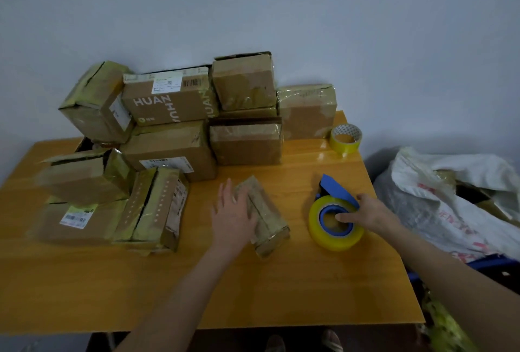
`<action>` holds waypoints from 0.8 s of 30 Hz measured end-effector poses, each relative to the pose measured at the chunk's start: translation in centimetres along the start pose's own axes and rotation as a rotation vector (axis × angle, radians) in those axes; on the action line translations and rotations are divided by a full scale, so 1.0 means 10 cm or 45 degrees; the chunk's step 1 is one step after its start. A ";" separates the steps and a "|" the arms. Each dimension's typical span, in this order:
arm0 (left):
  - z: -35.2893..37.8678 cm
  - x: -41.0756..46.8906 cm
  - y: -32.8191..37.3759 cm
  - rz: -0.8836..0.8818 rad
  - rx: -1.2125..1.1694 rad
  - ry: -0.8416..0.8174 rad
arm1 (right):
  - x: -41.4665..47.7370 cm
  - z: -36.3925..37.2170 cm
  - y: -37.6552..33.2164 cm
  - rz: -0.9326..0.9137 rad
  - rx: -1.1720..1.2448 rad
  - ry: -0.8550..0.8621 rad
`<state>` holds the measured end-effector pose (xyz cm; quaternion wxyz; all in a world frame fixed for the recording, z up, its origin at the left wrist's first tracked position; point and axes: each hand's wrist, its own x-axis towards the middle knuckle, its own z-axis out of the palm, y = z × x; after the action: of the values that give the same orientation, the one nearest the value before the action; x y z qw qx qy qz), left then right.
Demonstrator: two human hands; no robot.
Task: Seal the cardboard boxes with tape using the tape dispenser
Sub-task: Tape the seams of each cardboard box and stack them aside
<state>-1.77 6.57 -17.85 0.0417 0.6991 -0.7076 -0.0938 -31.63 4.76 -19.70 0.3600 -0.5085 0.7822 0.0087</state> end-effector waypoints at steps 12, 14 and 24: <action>0.04 0.03 0.13 0.065 -0.350 -0.463 | -0.10 -0.07 -0.32 -0.126 -0.114 0.104; 0.08 0.01 0.13 0.096 -0.310 -0.516 | -0.13 -0.06 -0.39 -0.194 -0.121 0.066; 0.12 0.01 0.02 0.204 -0.286 -0.488 | -0.23 -0.03 -0.42 -0.270 0.336 -0.261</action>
<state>-2.25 6.57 -19.02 -0.0084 0.6010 -0.7410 -0.2992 -27.89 4.43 -16.61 0.5002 -0.5329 0.6777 -0.0803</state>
